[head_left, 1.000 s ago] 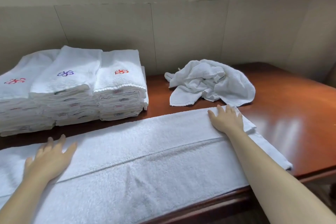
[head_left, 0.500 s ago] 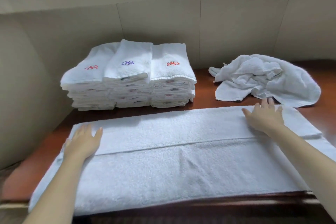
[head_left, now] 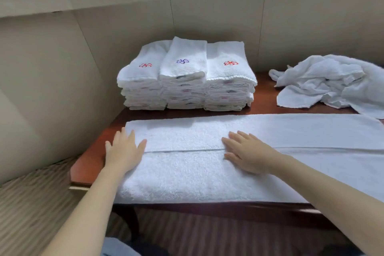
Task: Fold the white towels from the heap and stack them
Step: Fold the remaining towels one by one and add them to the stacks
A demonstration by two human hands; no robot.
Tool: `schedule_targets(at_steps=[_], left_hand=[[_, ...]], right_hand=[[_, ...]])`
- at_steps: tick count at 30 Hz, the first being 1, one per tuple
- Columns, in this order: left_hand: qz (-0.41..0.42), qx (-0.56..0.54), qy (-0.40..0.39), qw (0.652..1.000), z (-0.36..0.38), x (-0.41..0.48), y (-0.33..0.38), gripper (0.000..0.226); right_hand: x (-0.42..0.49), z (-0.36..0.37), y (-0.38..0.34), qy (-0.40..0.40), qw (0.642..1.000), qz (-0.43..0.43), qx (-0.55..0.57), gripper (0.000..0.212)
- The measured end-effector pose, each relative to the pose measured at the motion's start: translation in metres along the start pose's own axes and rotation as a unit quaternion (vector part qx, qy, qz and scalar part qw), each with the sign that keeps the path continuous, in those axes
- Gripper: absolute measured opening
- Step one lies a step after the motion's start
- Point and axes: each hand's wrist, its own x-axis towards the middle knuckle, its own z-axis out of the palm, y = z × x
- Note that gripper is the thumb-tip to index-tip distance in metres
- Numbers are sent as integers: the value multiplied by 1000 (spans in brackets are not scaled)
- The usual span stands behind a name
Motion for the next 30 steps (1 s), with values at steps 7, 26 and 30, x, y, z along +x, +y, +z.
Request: schedule_targets(at_steps=[7,26,30], left_hand=[[417,-41,-24,908,7,-81,69,70],[115,-64,-21,991,-48,-37,23,27],[-29,-159,50,986,-41,-9,-8,32]], right_hand=[[-33,0,-42,-95,990,-105,29,101],[-10,-40,1,105,991,60,48,33],[24,-41,18,154,975,150,48,25]])
